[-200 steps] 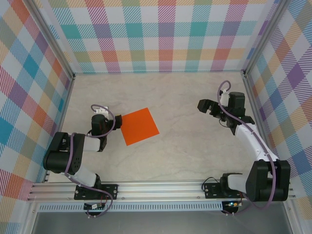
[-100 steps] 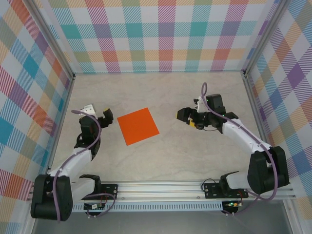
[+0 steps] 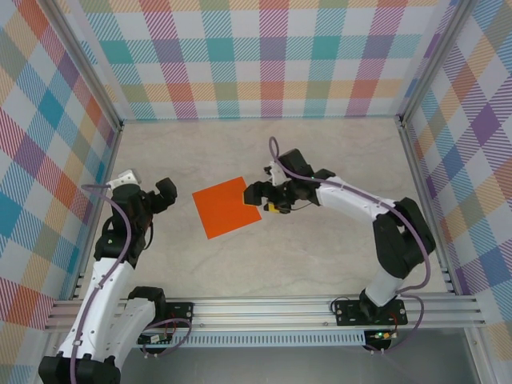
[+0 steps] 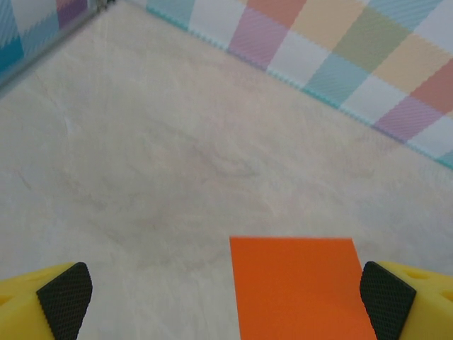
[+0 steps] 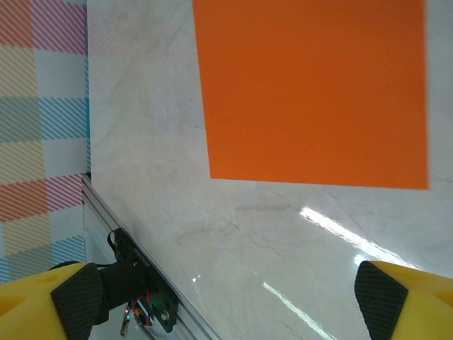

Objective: Fold a paper plane with a square sheet of paper (pick it up from the middle)
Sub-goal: Move the square sheet of paper to the center of the table.

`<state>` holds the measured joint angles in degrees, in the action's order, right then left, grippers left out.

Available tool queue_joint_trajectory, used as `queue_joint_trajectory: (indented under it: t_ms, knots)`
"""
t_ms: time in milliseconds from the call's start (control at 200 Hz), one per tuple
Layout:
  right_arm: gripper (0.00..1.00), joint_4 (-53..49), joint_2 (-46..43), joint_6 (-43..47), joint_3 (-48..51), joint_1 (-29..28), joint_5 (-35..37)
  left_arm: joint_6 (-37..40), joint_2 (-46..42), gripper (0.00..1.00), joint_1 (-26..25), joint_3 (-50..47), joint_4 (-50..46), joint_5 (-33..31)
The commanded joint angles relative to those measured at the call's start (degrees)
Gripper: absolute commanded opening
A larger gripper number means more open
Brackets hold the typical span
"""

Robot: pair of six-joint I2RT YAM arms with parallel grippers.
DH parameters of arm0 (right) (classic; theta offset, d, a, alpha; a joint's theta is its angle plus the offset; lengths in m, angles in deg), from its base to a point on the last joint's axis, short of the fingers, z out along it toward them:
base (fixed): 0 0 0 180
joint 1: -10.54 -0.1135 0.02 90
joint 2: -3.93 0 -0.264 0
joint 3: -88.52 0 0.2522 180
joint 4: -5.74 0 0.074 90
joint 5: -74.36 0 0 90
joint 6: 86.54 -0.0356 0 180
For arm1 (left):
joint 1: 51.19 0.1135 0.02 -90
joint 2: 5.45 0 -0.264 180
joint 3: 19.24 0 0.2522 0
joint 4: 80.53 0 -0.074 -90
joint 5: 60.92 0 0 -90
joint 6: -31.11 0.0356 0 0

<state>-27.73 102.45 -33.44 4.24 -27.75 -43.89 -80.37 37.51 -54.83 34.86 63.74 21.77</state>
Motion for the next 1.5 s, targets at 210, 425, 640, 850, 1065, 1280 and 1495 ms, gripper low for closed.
queue_joint_trajectory:
  t_ms: [210,425,640,850,1065,1280,1495]
  knots:
    - [0.84,-8.4,17.5,-5.5,-19.2,-6.0,8.0,-3.7,3.8,1.00,0.9,7.2,-22.3,14.8]
    - [0.83,-18.5,32.1,-4.3,-38.4,-5.9,8.8,0.3,2.4,1.00,0.9,6.3,-25.0,16.0]
    - [0.83,-25.9,43.3,-3.8,-54.2,-5.6,8.9,-2.1,-0.6,1.00,0.9,3.3,-22.2,17.5]
    - [0.80,-30.3,44.0,-5.7,-52.3,-3.2,13.6,-2.9,-1.8,1.00,0.9,3.3,-22.1,16.8]
    - [0.78,-21.1,31.6,-9.6,-31.0,-0.2,17.1,-5.7,-2.9,1.00,0.9,1.9,-20.3,22.4]
    - [0.77,-13.4,18.8,-10.9,-11.0,1.8,20.7,-10.4,-0.7,1.00,0.8,-1.5,-13.3,34.5]
    - [0.76,-15.2,14.3,-2.4,-11.1,1.8,18.6,-11.0,1.2,1.00,0.6,-2.4,-12.4,37.4]
